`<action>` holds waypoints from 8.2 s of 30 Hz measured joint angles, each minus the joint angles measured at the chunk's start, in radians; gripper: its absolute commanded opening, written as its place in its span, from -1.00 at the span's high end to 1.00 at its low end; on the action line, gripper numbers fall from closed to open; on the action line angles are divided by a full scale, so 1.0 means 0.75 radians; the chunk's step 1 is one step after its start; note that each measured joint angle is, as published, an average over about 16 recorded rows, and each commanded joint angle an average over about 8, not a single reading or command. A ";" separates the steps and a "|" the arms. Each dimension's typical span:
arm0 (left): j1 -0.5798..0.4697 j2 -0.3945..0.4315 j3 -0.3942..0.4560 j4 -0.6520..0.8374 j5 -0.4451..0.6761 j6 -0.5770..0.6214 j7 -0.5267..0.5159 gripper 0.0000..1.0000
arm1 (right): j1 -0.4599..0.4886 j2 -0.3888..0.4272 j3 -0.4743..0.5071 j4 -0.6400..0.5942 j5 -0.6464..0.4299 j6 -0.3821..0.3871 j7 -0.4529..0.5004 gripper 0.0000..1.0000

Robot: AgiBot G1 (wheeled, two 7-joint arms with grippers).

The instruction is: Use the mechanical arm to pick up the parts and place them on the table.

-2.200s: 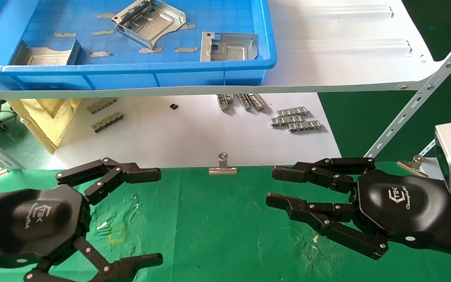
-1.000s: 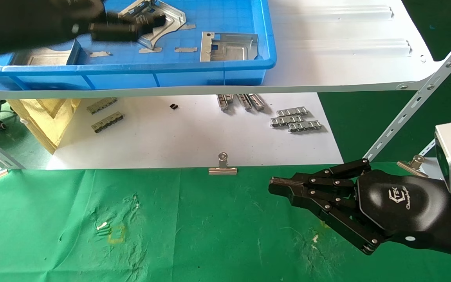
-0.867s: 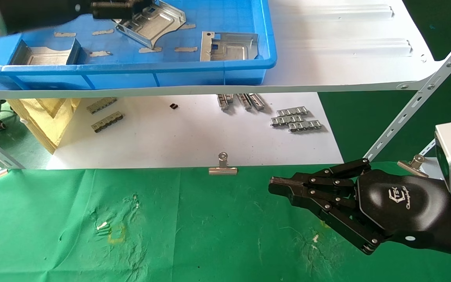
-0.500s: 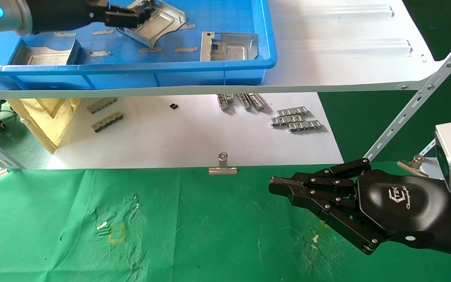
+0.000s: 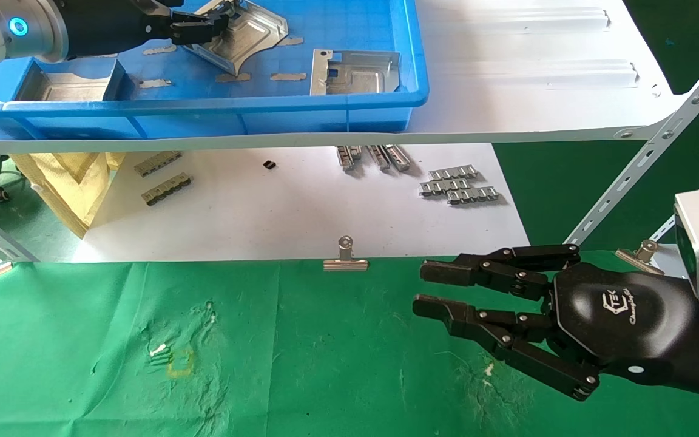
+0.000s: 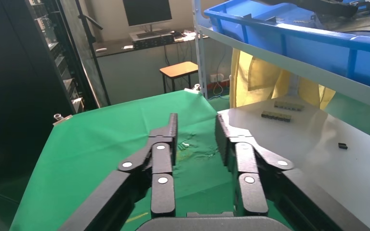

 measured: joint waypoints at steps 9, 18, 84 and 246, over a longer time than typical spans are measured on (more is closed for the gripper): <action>-0.004 0.001 -0.005 0.018 -0.007 0.042 0.003 1.00 | 0.000 0.000 0.000 0.000 0.000 0.000 0.000 -1.00; -0.010 -0.010 -0.012 0.018 -0.018 0.054 0.015 1.00 | 0.000 0.000 0.000 0.000 0.000 0.000 0.000 -1.00; 0.473 -0.552 0.537 -0.380 -0.289 0.987 1.046 -0.43 | 0.000 0.000 0.000 0.000 0.000 0.000 0.000 -1.00; 1.310 -0.823 -0.342 -1.674 -0.899 0.895 -0.213 -1.00 | -0.001 0.000 0.000 -0.001 0.000 0.001 0.000 -1.00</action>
